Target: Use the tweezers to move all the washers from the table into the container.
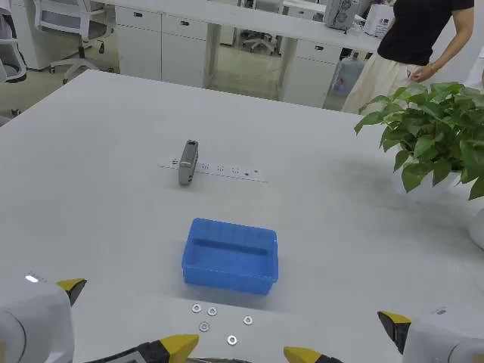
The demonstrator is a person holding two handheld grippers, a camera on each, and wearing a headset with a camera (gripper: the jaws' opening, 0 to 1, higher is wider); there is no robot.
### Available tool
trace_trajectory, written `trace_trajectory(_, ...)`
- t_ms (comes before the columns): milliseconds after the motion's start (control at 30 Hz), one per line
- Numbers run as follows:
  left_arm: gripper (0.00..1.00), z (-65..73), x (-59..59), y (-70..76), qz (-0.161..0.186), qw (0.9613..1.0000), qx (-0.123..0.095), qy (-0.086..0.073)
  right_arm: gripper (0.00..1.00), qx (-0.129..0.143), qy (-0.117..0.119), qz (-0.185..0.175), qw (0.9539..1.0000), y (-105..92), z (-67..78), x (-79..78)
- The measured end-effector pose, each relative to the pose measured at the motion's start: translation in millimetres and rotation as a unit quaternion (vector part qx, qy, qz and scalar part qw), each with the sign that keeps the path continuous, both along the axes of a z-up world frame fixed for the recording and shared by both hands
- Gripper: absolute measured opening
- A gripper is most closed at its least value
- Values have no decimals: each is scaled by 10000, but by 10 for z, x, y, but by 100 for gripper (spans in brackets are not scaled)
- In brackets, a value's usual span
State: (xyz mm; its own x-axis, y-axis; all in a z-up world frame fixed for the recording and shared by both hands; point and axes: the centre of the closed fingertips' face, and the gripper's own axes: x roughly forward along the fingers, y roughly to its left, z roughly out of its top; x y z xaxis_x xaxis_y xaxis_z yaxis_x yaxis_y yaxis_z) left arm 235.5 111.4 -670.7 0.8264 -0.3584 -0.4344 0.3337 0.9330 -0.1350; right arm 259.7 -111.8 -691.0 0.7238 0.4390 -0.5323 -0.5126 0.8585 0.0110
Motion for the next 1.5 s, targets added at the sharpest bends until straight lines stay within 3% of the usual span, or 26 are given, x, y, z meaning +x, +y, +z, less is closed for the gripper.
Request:
trace_trajectory(1033, 96, -33, 18, -27, -135, 9998, 96, 73, 87, -63, 24, 100, 9999, 36, -10, 23)
trace_trajectory(1333, 93, -108, 71, -19, -265, 9994, 186, 152, 86, -47, 102, 95, 9999, 37, -50, 44)
trace_trajectory(1500, 87, -172, 113, -19, -346, 9992, 73, 173, 84, -44, 152, 103, 9998, 42, -78, 49)
